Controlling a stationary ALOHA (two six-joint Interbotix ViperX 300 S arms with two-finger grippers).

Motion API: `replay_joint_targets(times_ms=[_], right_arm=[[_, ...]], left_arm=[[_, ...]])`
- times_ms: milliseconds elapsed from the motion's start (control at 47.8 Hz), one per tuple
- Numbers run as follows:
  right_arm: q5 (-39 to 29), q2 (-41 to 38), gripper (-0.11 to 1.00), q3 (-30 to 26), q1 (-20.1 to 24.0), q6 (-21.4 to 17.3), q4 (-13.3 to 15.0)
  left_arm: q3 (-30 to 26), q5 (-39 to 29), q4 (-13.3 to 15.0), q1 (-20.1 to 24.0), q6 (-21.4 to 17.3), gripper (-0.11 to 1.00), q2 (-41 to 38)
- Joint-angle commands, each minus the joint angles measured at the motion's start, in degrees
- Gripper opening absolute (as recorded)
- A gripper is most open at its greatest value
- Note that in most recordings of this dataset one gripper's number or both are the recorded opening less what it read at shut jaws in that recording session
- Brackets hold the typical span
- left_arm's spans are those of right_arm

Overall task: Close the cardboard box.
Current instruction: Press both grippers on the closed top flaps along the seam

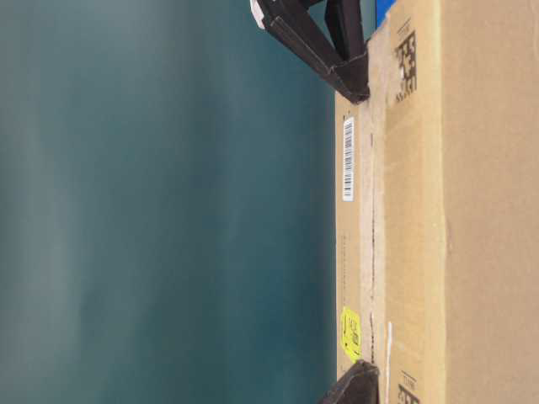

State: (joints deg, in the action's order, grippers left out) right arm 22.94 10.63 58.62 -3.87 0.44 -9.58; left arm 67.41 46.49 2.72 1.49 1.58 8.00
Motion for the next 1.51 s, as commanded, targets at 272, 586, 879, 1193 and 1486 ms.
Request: replay_joint_targets(times_ms=[272, 586, 879, 1193, 1486], right_arm=[[0.18, 0.26, 0.0, -0.53, -0.09, -0.09, 0.0], [0.18, 0.26, 0.0, -0.44, -0.09, -0.09, 0.0], [0.18, 0.26, 0.0, -0.44, -0.09, -0.09, 0.0], [0.18, 0.35, 0.0, -0.35, 0.09, -0.09, 0.0], [0.18, 0.35, 0.0, -0.35, 0.97, -0.35, 0.0]], left_arm=[[1.05, 0.62, 0.26, 0.35, 0.09, 0.0, 0.09], [1.23, 0.53, 0.26, 0.35, 0.09, 0.0, 0.26], [1.32, 0.53, 0.26, 0.35, 0.53, 0.0, 0.26], [1.23, 0.62, 0.26, 0.35, 0.62, 0.0, 0.26], [1.23, 0.53, 0.26, 0.26, 0.79, 0.0, 0.26]])
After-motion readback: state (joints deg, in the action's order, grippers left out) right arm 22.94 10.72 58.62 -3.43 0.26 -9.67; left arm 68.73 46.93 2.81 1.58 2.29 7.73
